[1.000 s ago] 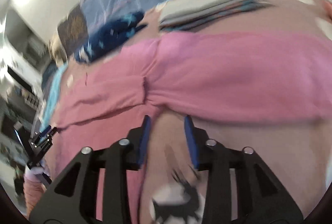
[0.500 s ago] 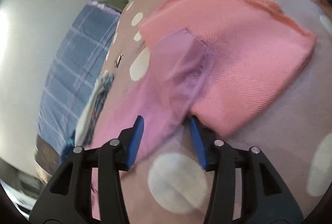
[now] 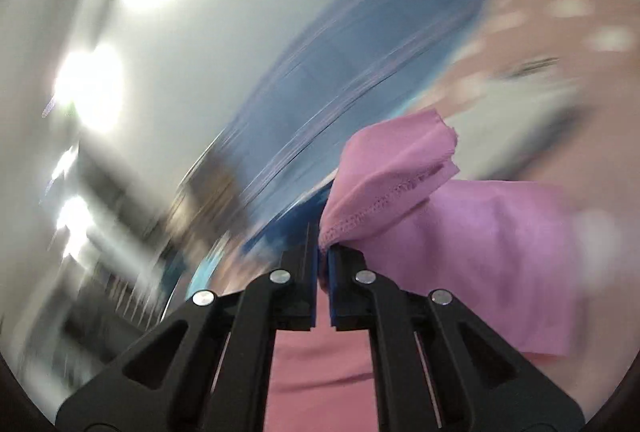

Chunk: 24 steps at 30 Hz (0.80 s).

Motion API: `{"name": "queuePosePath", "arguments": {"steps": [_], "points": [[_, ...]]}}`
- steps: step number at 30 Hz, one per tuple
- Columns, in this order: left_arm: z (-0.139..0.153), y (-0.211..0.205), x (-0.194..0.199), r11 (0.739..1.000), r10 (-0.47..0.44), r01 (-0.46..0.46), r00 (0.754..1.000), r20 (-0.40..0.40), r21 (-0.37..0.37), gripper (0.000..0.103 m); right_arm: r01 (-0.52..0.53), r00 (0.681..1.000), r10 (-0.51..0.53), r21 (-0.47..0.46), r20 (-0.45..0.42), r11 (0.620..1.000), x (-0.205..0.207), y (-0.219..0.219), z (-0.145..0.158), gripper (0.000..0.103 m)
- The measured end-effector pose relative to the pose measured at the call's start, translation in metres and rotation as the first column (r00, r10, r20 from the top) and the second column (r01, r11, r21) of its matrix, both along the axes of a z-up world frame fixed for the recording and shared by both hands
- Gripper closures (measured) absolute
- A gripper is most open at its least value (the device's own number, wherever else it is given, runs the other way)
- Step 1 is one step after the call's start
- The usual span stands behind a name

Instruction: Fold small clothes

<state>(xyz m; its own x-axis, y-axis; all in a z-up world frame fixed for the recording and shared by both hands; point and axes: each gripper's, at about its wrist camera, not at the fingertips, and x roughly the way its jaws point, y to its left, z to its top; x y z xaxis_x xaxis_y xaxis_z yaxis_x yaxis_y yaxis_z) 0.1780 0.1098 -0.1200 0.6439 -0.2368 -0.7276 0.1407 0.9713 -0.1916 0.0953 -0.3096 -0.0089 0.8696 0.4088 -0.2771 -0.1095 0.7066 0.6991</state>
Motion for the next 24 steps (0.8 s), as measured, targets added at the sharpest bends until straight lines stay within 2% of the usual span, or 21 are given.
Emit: {"name": "queuePosePath", "arguments": {"steps": [1, 3, 5, 8, 10, 13, 15, 16, 17, 20, 22, 23, 24], "points": [[0.000, 0.004, 0.000, 1.000, 0.002, -0.002, 1.000, 0.000, -0.030, 0.056, -0.079, 0.997, 0.079, -0.019, -0.007, 0.997, 0.008, 0.025, -0.001, 0.099], [-0.001, 0.011, 0.000, 0.996, 0.002, -0.003, 1.000, -0.003, -0.087, 0.056, -0.293, 0.954, 0.288, -0.058, -0.077, 0.954, 0.024, 0.096, -0.021, 0.099], [-0.002, 0.016, 0.001, 0.991, 0.000, -0.001, 1.000, -0.008, -0.133, 0.056, -0.399, 0.911, 0.378, -0.128, -0.165, 0.908, 0.030, 0.144, -0.045, 0.099], [-0.002, 0.018, 0.000, 0.987, -0.006, 0.004, 1.000, -0.009, -0.160, 0.056, -0.477, 0.862, 0.417, -0.186, -0.288, 0.859, 0.026, 0.182, -0.082, 0.098], [0.001, 0.019, -0.001, 0.984, -0.012, 0.011, 1.000, -0.005, -0.176, 0.056, -0.487, 0.847, 0.411, -0.182, -0.336, 0.854, 0.031, 0.180, -0.099, 0.096], [0.010, 0.014, -0.008, 0.976, -0.051, 0.050, 0.999, 0.003, -0.213, 0.056, -0.497, 0.837, 0.409, -0.194, -0.362, 0.846, 0.028, 0.178, -0.109, 0.094], [0.016, 0.008, -0.015, 0.972, -0.078, 0.081, 0.997, 0.022, -0.222, 0.054, -0.503, 0.836, 0.417, -0.193, -0.358, 0.842, 0.031, 0.173, -0.108, 0.077], [0.019, 0.006, -0.018, 0.970, -0.088, 0.092, 0.996, 0.030, -0.225, 0.053, -0.487, 0.846, 0.406, -0.190, -0.347, 0.853, 0.030, 0.170, -0.106, 0.053], [0.022, 0.005, -0.021, 0.967, -0.095, 0.101, 0.995, 0.036, -0.232, 0.053, -0.470, 0.855, 0.394, -0.181, -0.338, 0.864, 0.036, 0.164, -0.103, 0.046], [0.032, 0.008, -0.029, 0.961, -0.085, 0.098, 0.995, 0.060, -0.259, 0.053, -0.405, 0.875, 0.347, -0.118, -0.336, 0.907, 0.053, 0.155, -0.094, 0.047], [0.037, 0.017, -0.034, 0.959, -0.054, 0.073, 0.996, 0.075, -0.275, 0.051, -0.357, 0.890, 0.315, -0.072, -0.330, 0.931, 0.063, 0.153, -0.091, 0.056], [0.037, 0.020, -0.036, 0.957, -0.047, 0.067, 0.996, 0.077, -0.281, 0.050, -0.374, 0.885, 0.343, -0.043, -0.314, 0.926, 0.067, 0.159, -0.089, 0.057], [0.037, 0.025, -0.037, 0.953, -0.046, 0.066, 0.996, 0.077, -0.295, 0.050, -0.439, 0.867, 0.415, -0.030, -0.276, 0.898, 0.068, 0.170, -0.085, 0.057]]}}
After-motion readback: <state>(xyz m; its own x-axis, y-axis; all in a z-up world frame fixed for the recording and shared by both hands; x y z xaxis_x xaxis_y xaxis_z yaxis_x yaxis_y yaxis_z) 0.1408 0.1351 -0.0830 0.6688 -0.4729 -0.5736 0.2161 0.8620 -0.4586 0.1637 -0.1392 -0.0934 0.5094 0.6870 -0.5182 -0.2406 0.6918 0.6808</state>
